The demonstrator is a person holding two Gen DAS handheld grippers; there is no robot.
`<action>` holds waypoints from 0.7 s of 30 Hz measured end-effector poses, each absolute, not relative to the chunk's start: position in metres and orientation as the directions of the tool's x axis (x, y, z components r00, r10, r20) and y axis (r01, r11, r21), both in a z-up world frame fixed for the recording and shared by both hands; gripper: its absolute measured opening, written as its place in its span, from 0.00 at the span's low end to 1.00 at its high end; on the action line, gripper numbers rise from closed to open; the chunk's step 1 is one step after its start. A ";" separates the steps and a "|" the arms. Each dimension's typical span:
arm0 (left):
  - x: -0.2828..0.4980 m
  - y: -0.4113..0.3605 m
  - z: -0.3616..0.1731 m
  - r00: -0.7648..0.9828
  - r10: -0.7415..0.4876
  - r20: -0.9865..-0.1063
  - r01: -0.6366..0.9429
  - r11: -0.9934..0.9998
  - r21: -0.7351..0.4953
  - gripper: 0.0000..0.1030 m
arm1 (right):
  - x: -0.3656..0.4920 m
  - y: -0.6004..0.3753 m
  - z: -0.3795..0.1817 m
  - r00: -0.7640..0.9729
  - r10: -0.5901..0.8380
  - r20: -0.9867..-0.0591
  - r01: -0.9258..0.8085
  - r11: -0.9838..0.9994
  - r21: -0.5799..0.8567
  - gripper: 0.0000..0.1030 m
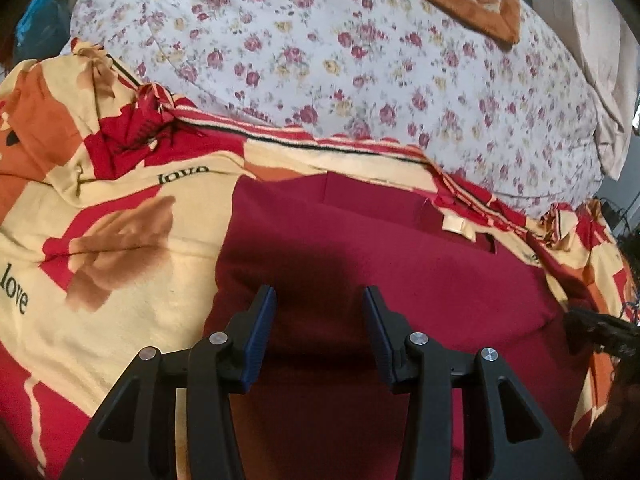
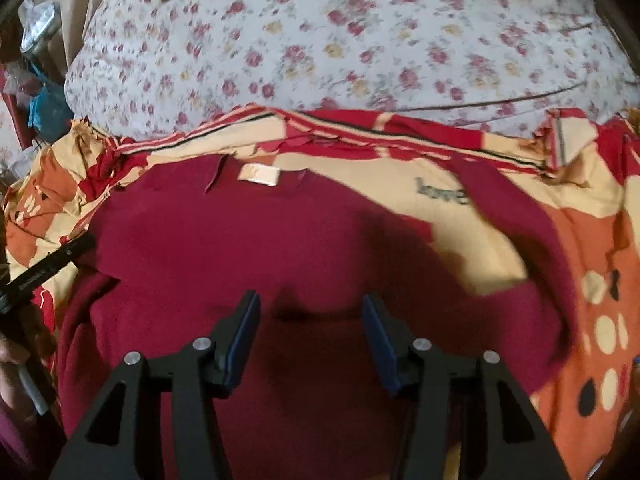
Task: Fold small clothes
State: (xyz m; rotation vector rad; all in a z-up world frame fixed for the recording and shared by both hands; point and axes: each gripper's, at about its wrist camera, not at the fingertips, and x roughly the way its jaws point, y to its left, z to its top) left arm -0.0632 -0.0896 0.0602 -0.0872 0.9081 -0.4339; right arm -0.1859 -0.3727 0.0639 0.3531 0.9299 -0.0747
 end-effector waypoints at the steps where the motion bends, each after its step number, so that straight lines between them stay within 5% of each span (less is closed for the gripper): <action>1: -0.063 -0.091 0.059 0.536 -0.396 -0.746 0.328 0.912 -0.248 0.23 | -0.194 -0.380 0.065 0.605 0.075 -0.793 0.229 0.937 0.263 0.58; 10: -0.065 -0.088 0.061 0.541 -0.400 -0.740 0.321 0.911 -0.258 0.24 | -0.238 -0.418 0.072 0.656 0.134 -0.743 0.249 0.891 0.381 0.58; 21: -0.063 -0.084 0.063 0.541 -0.415 -0.731 0.308 0.907 -0.287 0.24 | -0.195 -0.490 0.076 0.572 -0.080 -0.816 0.379 0.909 0.176 0.64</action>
